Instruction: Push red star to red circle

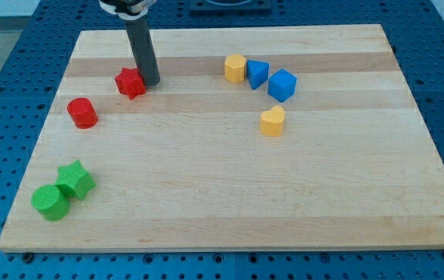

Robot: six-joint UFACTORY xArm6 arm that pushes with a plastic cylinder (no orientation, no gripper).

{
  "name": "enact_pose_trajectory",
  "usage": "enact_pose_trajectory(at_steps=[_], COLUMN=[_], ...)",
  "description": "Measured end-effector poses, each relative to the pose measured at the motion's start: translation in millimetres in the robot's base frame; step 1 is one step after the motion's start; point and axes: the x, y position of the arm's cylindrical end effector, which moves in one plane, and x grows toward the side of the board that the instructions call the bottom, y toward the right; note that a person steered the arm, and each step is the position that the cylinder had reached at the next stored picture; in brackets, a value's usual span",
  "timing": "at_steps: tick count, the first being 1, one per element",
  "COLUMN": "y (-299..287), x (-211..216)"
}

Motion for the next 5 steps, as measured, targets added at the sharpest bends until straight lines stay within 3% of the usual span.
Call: enact_pose_trajectory(at_steps=[5], y=[-24.0], x=[-21.1])
